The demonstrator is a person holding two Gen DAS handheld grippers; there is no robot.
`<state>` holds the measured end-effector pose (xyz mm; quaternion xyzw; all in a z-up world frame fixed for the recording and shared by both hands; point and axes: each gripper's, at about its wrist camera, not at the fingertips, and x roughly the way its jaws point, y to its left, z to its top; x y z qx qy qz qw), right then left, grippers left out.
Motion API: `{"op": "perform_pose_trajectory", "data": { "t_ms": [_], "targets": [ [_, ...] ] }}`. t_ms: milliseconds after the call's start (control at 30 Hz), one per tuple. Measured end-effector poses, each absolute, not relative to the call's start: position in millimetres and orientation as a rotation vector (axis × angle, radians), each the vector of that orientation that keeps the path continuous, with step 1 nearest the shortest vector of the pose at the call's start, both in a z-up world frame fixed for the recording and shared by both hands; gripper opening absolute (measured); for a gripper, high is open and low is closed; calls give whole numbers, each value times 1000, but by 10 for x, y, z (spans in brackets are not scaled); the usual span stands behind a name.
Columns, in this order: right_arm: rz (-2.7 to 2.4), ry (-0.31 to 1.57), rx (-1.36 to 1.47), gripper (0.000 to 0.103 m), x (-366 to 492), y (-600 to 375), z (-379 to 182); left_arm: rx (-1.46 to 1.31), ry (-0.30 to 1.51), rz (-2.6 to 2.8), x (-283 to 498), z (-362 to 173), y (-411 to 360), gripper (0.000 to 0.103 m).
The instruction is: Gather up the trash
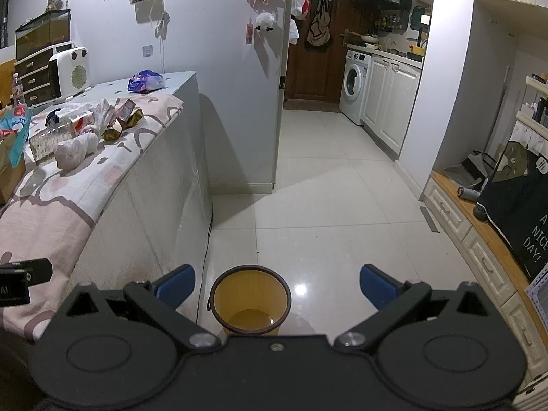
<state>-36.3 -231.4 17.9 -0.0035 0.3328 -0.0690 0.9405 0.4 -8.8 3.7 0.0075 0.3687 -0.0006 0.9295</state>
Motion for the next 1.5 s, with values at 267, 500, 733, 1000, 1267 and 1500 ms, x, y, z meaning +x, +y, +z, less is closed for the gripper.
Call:
{"op": "perform_pose_trajectory", "data": {
  "t_ms": [267,500,733,1000,1267,1500],
  "targets": [
    [-141,680,-7,103,-364,-2313,176,16,756,-3,10,38,-80,103],
    [-142,681,-8,103,-370,-2301,178,16,755,-3,8,36,-71,103],
    [-142,682,-7,103,-360,-2315,169,16,756,-3,10,38,-74,103],
    [-141,682,-8,103,-365,-2314,167,16,756,-4,10,37,-72,103],
    [-141,683,-8,103,-366,-2319,163,16,756,-3,10,40,-78,103],
    [-141,683,-8,103,-398,-2343,151,16,756,-3,9,37,-73,103]
  ]
}}
